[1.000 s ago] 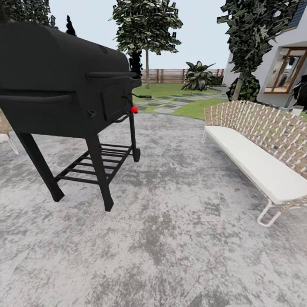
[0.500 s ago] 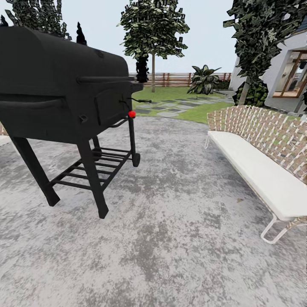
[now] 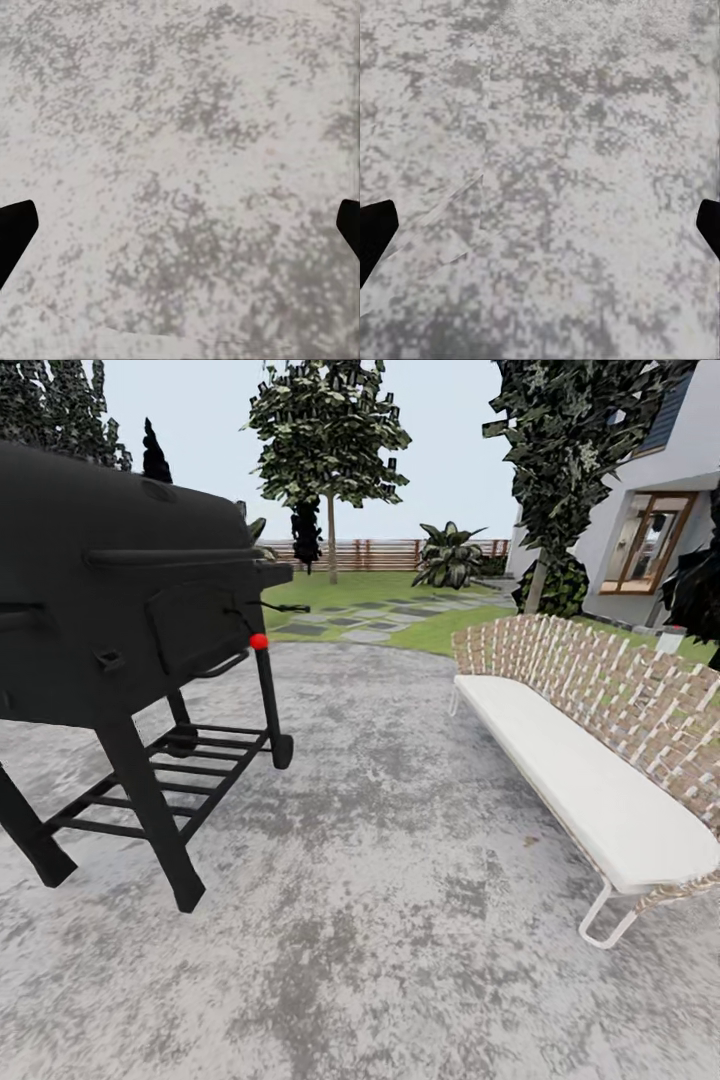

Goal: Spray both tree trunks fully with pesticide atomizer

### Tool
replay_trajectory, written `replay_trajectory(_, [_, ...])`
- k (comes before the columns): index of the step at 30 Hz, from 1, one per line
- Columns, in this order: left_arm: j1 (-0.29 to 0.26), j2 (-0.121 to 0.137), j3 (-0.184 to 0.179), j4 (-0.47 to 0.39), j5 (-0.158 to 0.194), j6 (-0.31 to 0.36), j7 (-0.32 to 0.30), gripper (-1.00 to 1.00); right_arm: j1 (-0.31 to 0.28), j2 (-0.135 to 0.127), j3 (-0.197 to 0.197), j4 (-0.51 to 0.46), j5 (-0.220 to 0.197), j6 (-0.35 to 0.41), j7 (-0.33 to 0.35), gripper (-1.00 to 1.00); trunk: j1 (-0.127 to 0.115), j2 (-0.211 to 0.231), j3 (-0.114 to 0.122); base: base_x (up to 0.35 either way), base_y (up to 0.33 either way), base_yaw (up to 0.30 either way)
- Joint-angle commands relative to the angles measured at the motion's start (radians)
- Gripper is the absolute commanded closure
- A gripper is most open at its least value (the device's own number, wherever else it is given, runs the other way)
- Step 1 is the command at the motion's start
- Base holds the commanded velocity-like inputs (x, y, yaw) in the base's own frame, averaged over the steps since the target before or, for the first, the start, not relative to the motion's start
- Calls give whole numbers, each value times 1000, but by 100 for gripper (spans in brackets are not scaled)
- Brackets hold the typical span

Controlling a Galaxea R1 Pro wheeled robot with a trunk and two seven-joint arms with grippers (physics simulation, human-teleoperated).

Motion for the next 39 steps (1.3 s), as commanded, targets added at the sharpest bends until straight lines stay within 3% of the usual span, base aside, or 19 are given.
replay_trajectory(1, [0,0,-4,1,10,-3,-1,-100,-1,0,1,1,2,-3,0,-100,0,0,0,304,-153,-51])
replay_trajectory(19, [0,0,-3,1,10,-3,0,-100,-1,-1,1,1,3,-3,3,-100,0,0,2,308,-157,-5])
replay_trajectory(39, [0,0,-3,1,11,-3,0,-100,-1,-4,-3,-2,2,-3,-2,-100,0,0,2,336,-9,0])
